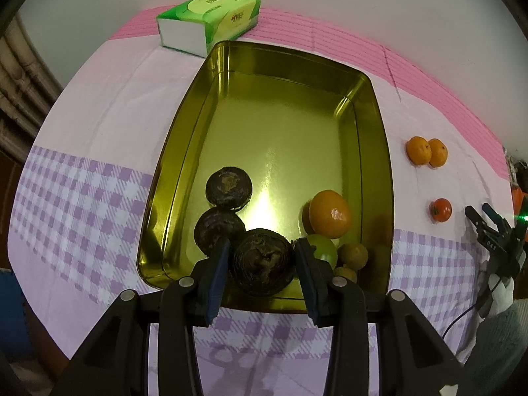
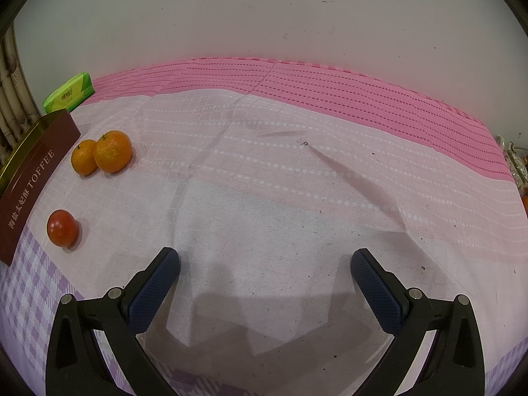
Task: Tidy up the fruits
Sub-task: 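Lower the dark fruit into the tin and open the left tool, then move the right tool toward the red tomato on the cloth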
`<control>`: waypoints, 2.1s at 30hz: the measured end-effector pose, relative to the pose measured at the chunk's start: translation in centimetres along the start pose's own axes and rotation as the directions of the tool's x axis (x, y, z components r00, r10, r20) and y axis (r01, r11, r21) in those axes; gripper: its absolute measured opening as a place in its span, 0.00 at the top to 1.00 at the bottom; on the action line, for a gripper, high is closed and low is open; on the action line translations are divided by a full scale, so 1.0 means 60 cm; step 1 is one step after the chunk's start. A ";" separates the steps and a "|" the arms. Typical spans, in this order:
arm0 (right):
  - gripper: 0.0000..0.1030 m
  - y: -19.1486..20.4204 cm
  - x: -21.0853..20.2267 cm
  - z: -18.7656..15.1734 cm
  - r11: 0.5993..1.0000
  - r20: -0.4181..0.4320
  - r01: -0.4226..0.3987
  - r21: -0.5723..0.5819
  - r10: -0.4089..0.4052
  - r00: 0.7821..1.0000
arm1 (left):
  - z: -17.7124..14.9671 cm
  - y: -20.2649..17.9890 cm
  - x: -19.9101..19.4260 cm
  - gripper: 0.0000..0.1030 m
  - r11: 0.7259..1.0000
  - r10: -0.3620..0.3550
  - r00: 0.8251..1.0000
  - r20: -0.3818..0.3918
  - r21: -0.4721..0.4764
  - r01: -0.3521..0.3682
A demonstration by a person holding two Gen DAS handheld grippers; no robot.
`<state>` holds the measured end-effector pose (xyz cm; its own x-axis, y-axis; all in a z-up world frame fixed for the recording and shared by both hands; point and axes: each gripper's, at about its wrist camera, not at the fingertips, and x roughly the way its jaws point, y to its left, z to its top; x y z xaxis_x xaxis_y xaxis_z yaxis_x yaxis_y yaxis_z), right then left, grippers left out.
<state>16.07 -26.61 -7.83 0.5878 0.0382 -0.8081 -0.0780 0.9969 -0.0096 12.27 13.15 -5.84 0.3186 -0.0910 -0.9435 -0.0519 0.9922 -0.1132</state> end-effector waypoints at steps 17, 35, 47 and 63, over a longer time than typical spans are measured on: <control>0.00 0.001 0.000 0.000 1.000 0.000 0.001 0.001 -0.001 1.000 | -0.045 0.037 -0.024 0.39 0.995 -0.071 0.995 0.074 -0.060 0.076; 0.00 0.001 0.002 0.000 1.000 0.001 0.004 0.004 -0.004 1.000 | -0.084 0.030 -0.133 0.22 0.997 0.068 0.945 0.319 -0.052 -0.054; 0.00 0.000 0.003 0.000 1.000 0.001 0.004 0.005 -0.004 1.000 | -0.099 0.040 -0.164 0.07 0.977 0.209 0.895 0.393 -0.123 -0.174; 0.00 0.000 0.002 0.001 0.999 -0.006 0.020 0.034 -0.020 1.000 | -0.123 0.033 -0.180 0.04 0.962 0.274 0.841 0.467 -0.127 -0.244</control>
<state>16.17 -26.59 -7.90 0.5847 0.0176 -0.8110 -0.0382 0.9993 -0.0059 1.72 15.47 1.84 0.6953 0.2355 -0.6791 -0.2473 0.9655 0.0816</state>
